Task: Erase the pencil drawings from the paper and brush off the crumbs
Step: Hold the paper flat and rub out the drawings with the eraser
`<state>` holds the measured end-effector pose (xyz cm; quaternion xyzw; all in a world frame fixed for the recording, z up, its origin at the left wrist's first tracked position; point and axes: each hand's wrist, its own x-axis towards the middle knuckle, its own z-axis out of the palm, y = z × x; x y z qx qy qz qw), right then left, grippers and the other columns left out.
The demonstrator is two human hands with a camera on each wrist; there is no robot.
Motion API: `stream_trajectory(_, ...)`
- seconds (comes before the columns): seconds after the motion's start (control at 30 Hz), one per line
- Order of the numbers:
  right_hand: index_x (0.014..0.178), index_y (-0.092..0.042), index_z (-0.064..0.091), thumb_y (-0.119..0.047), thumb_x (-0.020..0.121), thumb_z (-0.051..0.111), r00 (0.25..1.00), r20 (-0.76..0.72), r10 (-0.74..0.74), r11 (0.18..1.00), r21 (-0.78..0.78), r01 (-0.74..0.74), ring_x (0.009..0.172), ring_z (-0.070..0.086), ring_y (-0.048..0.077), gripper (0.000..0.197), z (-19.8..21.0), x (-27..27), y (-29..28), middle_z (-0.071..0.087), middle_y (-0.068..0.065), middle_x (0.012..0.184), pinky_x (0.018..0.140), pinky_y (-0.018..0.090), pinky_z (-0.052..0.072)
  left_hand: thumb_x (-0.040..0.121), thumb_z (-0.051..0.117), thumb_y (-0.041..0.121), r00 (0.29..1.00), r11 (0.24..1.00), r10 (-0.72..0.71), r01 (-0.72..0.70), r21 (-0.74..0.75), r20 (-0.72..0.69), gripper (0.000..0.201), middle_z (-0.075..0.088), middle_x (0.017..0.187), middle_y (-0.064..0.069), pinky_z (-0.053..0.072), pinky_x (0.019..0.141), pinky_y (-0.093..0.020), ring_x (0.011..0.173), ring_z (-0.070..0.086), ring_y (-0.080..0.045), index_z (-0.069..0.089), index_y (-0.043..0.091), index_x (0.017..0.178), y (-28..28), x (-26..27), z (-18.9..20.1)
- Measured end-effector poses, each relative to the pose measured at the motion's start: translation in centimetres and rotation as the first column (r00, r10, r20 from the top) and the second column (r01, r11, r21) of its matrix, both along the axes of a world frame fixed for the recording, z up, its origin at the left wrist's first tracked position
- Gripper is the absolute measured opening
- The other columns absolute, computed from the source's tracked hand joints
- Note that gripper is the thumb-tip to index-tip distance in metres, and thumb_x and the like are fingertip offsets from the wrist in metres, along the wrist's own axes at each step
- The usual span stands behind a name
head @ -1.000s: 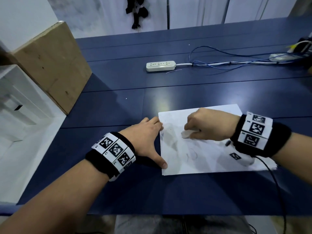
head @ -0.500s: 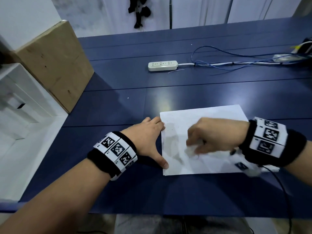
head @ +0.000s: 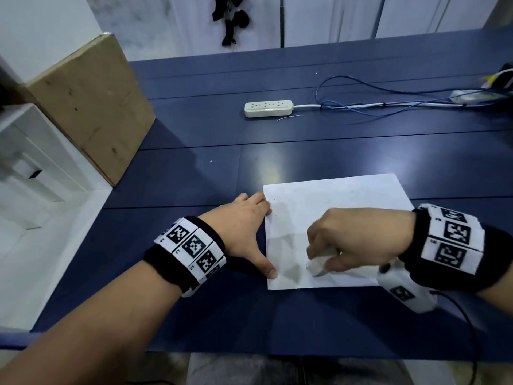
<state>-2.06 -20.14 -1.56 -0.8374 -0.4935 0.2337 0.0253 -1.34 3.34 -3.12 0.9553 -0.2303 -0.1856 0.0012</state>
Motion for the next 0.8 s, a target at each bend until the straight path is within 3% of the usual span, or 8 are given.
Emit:
stream_trajectory(0.1, 0.098, -0.021, 0.071, -0.044, 0.086, 0.06, 0.994, 0.074, -0.08, 0.997, 0.018, 0.078, 0.076, 0.053, 0.014, 0.028, -0.4, 1.7, 0.0, 0.064, -0.005, 0.085, 0.067, 0.019, 0.041, 0.034, 0.071, 0.088, 1.0, 1.0, -0.003, 0.003, 0.006, 0.0, 0.128, 0.033, 0.115, 0.017, 0.051, 0.092, -0.039, 0.104, 0.035, -0.011, 0.041, 0.019, 0.137, -0.1, 0.1, 0.0)
stream_trajectory(0.23, 0.081, -0.018, 0.066, -0.046, 0.088, 0.053, 0.932, 0.277, -0.236, 0.972, 0.076, 0.223, 0.074, 0.056, 0.025, 0.032, -1.1, 4.3, -0.7, 0.062, 0.002, 0.077, 0.067, 0.04, 0.051, 0.034, 0.07, 0.089, 1.0, 1.0, -0.001, 0.001, 0.009, 0.002, 0.129, 0.035, 0.117, 0.016, 0.051, 0.092, -0.039, 0.105, 0.036, -0.012, 0.041, 0.018, 0.137, -0.1, -0.1, 0.1)
stream_trajectory(0.3, 0.083, -0.019, 0.067, -0.045, 0.089, 0.051, 0.946, 0.259, -0.195, 0.979, 0.116, 0.17, 0.074, 0.056, 0.021, 0.031, -1.1, 3.2, -0.9, 0.062, 0.0, 0.08, 0.069, 0.035, 0.049, 0.035, 0.071, 0.089, 1.0, 1.0, 0.001, -0.001, 0.006, 0.002, 0.128, 0.034, 0.117, 0.017, 0.051, 0.092, -0.039, 0.105, 0.035, -0.011, 0.041, 0.018, 0.138, -0.1, -0.1, 0.1)
stream_trajectory(0.4, 0.097, -0.024, 0.071, -0.04, 0.086, 0.062, 0.997, 0.027, -0.075, 0.995, 0.062, 0.074, 0.07, 0.048, 0.005, 0.021, -0.6, 0.5, -0.9, 0.063, -0.007, 0.09, 0.067, 0.019, 0.04, 0.036, 0.073, 0.087, 1.0, 1.0, 0.001, -0.001, 0.003, -0.006, 0.127, 0.029, 0.112, 0.02, 0.05, 0.093, -0.037, 0.104, 0.034, -0.01, 0.039, 0.019, 0.138, -0.1, -0.1, 0.2)
stream_trajectory(0.5, 0.097, -0.023, 0.071, -0.04, 0.085, 0.064, 0.992, 0.061, -0.108, 0.994, 0.031, 0.106, 0.071, 0.052, 0.005, 0.022, -0.6, 1.4, -0.7, 0.065, -0.006, 0.087, 0.072, 0.024, 0.045, 0.037, 0.074, 0.086, 1.0, 1.0, -0.001, 0.001, 0.005, -0.013, 0.127, 0.027, 0.109, 0.021, 0.049, 0.092, -0.035, 0.104, 0.034, -0.01, 0.038, 0.019, 0.139, -0.3, -0.1, 0.2)
stream_trajectory(0.63, 0.078, -0.017, 0.064, -0.045, 0.089, 0.051, 0.921, 0.275, -0.276, 0.961, 0.094, 0.259, 0.072, 0.056, 0.024, 0.033, -1.1, 4.2, -1.1, 0.063, 0.002, 0.074, 0.067, 0.041, 0.051, 0.037, 0.072, 0.088, 1.0, 1.0, -0.003, 0.003, 0.018, -0.014, 0.129, 0.033, 0.118, 0.018, 0.049, 0.095, -0.038, 0.108, 0.035, -0.01, 0.038, 0.019, 0.14, -0.3, -0.1, 0.2)
stream_trajectory(0.7, 0.074, -0.016, 0.062, -0.049, 0.086, 0.042, 0.935, 0.273, -0.228, 0.972, 0.116, 0.203, 0.071, 0.056, 0.024, 0.04, -0.9, 3.4, -1.1, 0.062, 0.002, 0.075, 0.067, 0.038, 0.05, 0.037, 0.072, 0.087, 1.0, 1.0, 0.003, -0.003, 0.015, -0.014, 0.13, 0.032, 0.118, 0.018, 0.049, 0.094, -0.037, 0.107, 0.034, -0.01, 0.037, 0.018, 0.141, -0.2, -0.1, 0.3)
stream_trajectory(0.8, 0.083, -0.017, 0.067, -0.038, 0.087, 0.057, 0.989, 0.133, -0.064, 0.998, 0.029, 0.061, 0.074, 0.053, 0.015, 0.023, -0.2, 0.7, -0.7, 0.062, -0.002, 0.083, 0.068, 0.027, 0.043, 0.037, 0.074, 0.086, 1.0, 1.0, 0.004, -0.004, 0.011, -0.012, 0.129, 0.028, 0.112, 0.02, 0.049, 0.093, -0.036, 0.105, 0.033, -0.009, 0.037, 0.018, 0.141, -0.3, -0.1, 0.3)
